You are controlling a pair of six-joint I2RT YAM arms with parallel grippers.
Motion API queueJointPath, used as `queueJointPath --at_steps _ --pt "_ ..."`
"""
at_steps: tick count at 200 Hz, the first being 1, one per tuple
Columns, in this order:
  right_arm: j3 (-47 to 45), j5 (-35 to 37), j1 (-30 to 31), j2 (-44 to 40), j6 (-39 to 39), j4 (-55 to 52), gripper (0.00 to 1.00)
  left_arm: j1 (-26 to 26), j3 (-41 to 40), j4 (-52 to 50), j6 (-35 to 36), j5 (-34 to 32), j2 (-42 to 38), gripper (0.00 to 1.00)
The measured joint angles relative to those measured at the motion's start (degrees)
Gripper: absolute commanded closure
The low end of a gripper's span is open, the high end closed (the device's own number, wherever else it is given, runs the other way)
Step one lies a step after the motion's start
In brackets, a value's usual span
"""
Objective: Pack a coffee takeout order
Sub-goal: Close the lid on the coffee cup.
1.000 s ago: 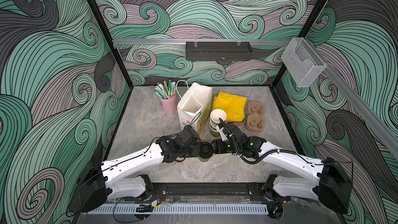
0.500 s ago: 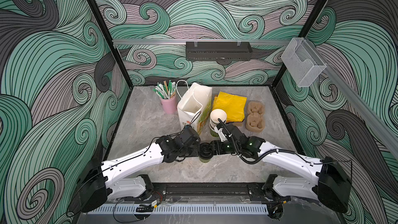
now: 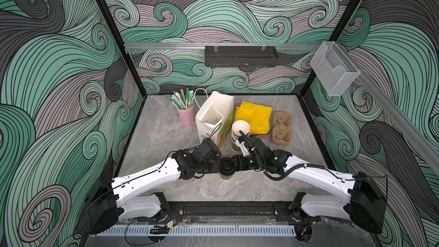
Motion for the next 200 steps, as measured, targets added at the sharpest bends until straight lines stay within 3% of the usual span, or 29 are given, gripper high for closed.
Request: queueJointPath --at_steps 168,200 --pt "1.0 0.9 0.1 0.7 0.0 -1.1 0.35 0.0 0.0 0.2 0.1 0.5 0.7 0.49" --pt "1.6 0.9 0.1 0.2 -0.1 -2.6 0.31 0.0 0.0 0.4 0.2 1.1 0.7 0.48"
